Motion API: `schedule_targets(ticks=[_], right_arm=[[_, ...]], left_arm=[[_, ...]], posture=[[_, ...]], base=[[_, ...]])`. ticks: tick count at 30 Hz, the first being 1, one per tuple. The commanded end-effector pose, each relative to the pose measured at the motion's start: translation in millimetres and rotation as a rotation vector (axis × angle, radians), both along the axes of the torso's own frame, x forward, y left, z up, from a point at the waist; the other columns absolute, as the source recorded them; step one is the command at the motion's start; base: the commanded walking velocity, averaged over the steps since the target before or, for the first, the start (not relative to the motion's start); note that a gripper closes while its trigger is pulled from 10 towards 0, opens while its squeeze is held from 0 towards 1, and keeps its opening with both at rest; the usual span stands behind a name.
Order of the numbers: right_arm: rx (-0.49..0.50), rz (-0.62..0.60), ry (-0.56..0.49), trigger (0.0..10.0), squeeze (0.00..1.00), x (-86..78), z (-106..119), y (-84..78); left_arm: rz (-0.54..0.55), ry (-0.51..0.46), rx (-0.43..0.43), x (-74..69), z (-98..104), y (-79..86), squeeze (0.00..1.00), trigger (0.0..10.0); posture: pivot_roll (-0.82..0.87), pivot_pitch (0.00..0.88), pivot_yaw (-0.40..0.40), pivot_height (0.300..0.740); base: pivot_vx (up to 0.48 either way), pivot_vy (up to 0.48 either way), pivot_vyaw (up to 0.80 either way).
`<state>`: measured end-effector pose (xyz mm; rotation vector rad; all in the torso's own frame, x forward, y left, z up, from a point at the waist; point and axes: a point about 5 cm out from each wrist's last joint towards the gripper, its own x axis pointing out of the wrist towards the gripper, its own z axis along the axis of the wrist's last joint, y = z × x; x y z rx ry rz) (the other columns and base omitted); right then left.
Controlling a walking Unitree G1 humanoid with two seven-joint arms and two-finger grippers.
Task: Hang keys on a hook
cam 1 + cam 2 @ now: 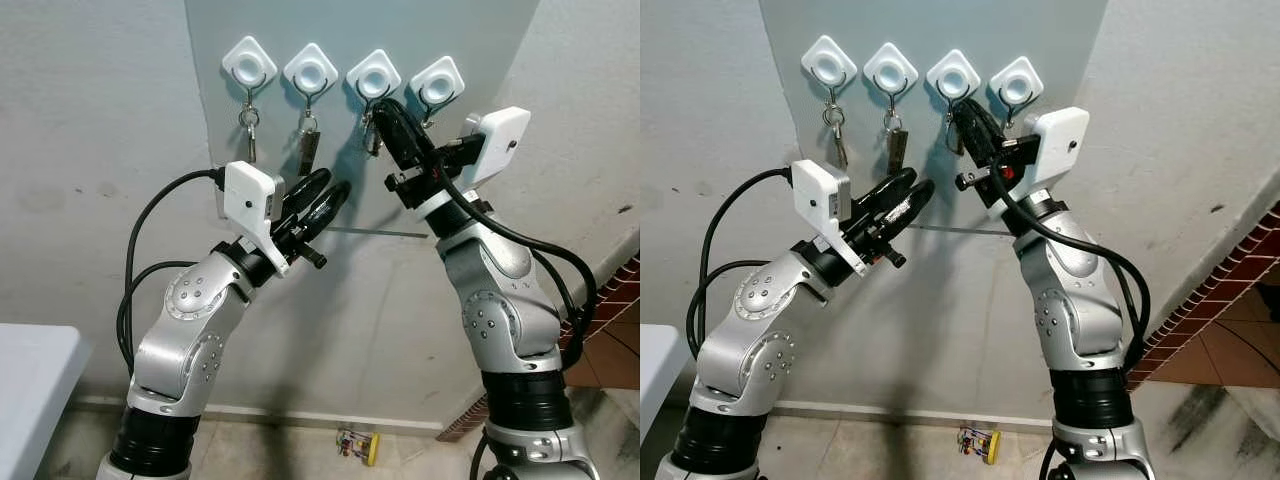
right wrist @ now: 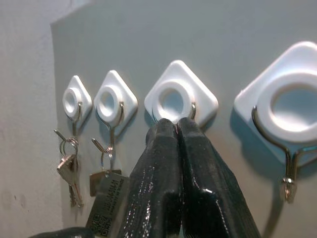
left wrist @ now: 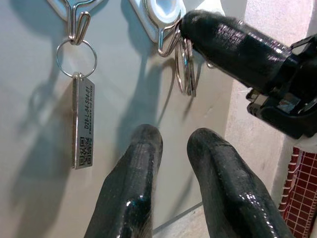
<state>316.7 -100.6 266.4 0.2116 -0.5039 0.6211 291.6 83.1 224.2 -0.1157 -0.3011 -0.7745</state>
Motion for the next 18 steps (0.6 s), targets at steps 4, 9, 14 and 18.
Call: schedule_targets(ticks=[4,9,14,18], right_arm=[[0.006,0.056,-0.071,10.0,0.00,-5.8,13.0,1.4],[0.005,0.071,-0.065,10.0,0.00,-6.2,10.1,-1.5],[0.001,0.077,-0.060,10.0,0.00,-6.3,7.6,-4.0],[-0.010,0.056,-0.044,10.0,0.00,-4.0,3.9,-7.2]], left_arm=[[-0.002,-0.016,0.012,-2.2,1.8,-1.8,0.00,10.0],[0.001,-0.018,0.011,-1.8,2.2,-1.6,0.00,10.0],[0.002,-0.018,0.011,-1.3,2.2,-1.5,0.00,10.0],[0.000,-0.020,0.015,-1.2,2.1,-2.3,0.00,10.0]], posture=[[-0.06,0.038,-0.055,0.740],[-0.06,0.040,-0.055,0.740],[-0.06,0.041,-0.052,0.740],[-0.07,0.043,-0.051,0.740]], base=[[0.000,0.000,0.00],[0.000,0.000,0.00],[0.000,0.000,0.00],[0.000,0.000,0.00]])
